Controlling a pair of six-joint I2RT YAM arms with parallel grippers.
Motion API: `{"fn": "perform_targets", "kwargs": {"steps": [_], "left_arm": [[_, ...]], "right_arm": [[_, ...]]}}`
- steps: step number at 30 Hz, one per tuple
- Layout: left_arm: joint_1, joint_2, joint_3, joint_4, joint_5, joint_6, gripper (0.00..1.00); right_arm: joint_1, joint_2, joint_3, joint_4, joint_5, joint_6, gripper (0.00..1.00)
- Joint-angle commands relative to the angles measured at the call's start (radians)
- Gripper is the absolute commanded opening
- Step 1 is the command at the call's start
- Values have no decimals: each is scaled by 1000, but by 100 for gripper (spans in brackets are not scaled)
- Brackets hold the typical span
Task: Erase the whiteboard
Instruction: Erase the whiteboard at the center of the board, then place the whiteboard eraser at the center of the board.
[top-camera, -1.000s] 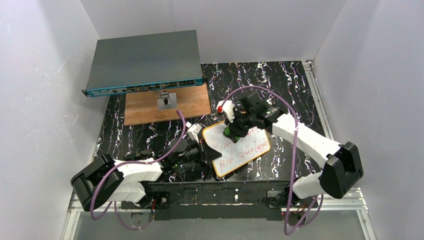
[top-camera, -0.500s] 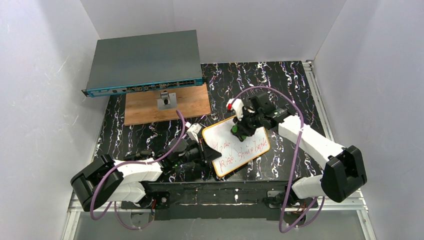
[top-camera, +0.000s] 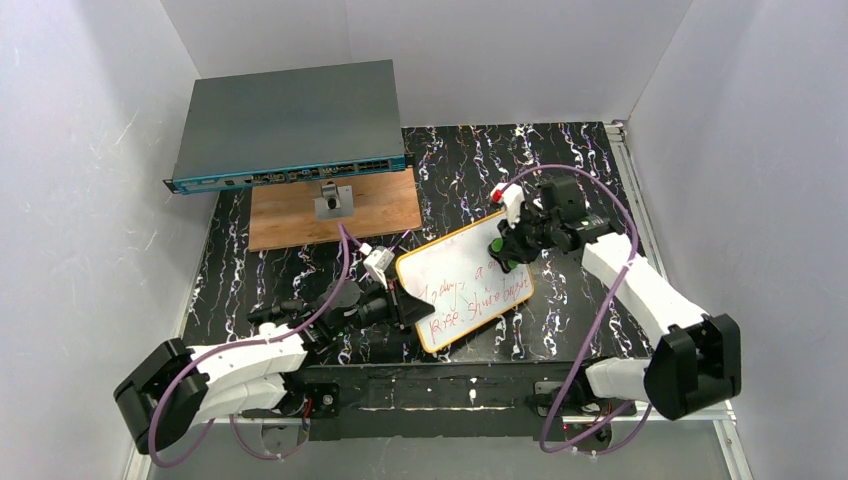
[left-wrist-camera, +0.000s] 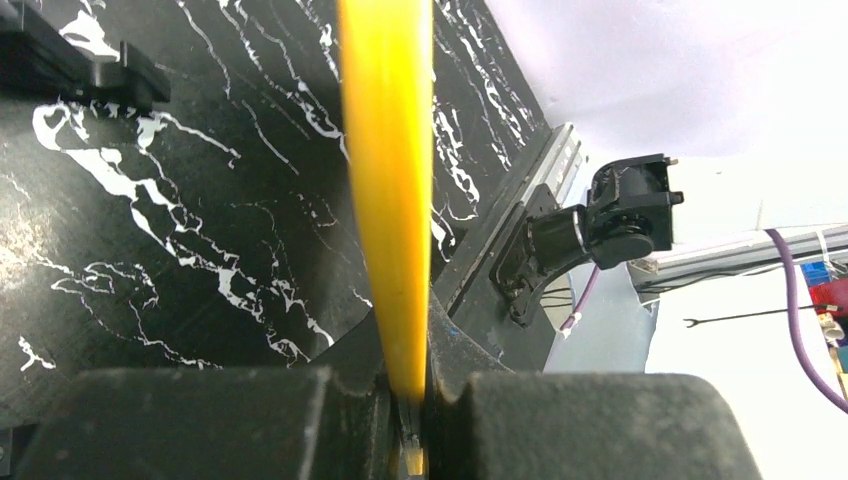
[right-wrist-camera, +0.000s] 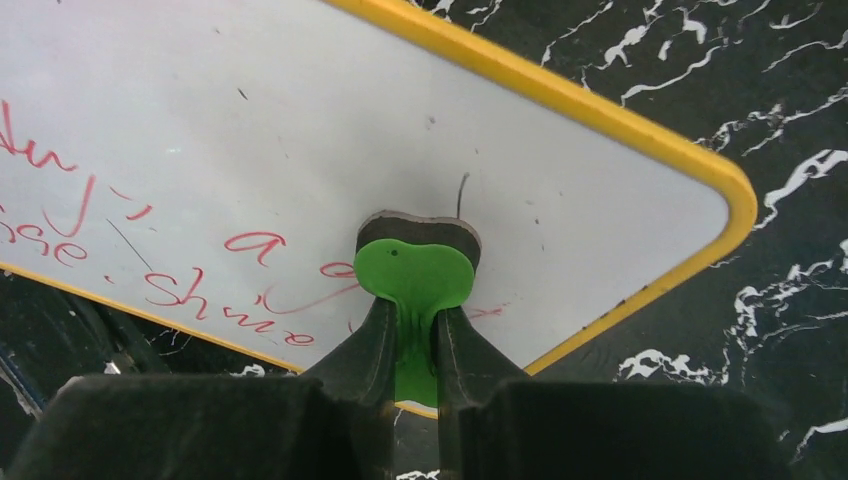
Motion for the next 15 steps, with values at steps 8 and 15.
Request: {"fn": "perform_targets", "kwargs": {"steps": [8,15], "left_arm": [[22,-191,41,-72,4,113,0],[26,-324,101,-348,-130,196,0]], "right_arm": [[-167,-91,-17,-37,-94,-45,1],[-326,-22,-24,-62,-29,2,1]]}}
